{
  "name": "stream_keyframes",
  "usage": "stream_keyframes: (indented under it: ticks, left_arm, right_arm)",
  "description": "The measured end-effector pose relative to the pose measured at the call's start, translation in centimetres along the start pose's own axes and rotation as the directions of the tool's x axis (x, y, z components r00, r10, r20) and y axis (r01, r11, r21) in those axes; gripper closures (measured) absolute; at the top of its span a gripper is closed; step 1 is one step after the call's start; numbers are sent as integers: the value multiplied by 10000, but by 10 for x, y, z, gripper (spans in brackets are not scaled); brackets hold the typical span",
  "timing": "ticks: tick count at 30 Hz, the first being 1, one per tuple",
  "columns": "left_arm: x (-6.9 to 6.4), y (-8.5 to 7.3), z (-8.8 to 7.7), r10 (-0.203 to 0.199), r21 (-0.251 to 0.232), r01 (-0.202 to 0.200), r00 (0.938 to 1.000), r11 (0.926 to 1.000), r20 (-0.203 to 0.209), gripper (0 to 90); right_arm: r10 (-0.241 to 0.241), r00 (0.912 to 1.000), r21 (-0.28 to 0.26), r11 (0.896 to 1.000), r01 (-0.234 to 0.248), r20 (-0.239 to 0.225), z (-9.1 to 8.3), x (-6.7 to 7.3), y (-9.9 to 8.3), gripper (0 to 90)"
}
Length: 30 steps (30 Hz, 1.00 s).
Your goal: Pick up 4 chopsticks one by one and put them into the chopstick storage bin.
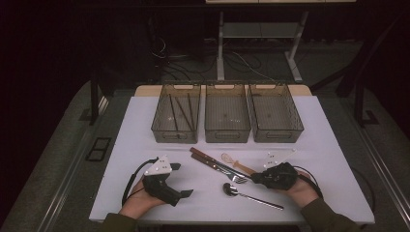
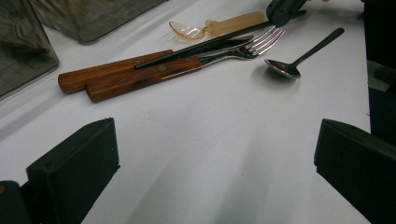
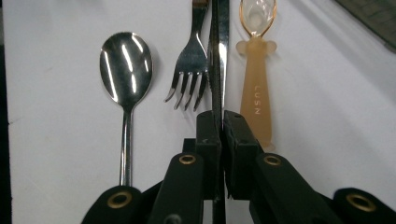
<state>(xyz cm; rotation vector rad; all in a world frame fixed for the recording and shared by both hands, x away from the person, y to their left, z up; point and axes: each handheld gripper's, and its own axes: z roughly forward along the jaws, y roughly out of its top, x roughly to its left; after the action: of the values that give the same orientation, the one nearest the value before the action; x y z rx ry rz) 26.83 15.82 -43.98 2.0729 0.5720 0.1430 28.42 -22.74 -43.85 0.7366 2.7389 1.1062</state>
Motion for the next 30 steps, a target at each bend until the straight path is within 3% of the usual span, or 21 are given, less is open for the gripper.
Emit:
stream_keyframes:
  ticks: [15, 30]
  left_arm:
    - [0, 0, 0, 15, 24, -15, 10000, 10000, 13, 0]
    - [0, 0, 1, 21, 101, -21, 10000, 9999, -41, 0]
  right_arm:
    - [280, 9989, -1195, 9923, -324, -386, -19, -4, 5, 855]
    - [362, 9985, -1712, 9843, -427, -410, -29, -8, 12, 855]
